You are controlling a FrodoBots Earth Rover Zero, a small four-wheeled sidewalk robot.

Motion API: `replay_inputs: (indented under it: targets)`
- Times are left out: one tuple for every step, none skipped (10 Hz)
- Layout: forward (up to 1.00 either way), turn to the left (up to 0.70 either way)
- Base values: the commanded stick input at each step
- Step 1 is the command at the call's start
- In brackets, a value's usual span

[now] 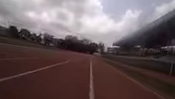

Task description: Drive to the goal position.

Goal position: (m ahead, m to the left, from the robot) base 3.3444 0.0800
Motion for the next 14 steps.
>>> replay_inputs:
  targets:
    - [0.70, 0.00]
    - [0.70, 0.00]
    - [0.70, 0.00]
    - [0.70, 0.00]
    - [0.70, 0.00]
    - [0.70, 0.00]
    - [0.70, 0.00]
    - [0.70, 0.00]
    - [0.70, 0.00]
    - [0.70, 0.00]
    - [0.70, 0.00]
    - [0.70, 0.00]
    - [0.70, 0.00]
    - [0.70, 0.00]
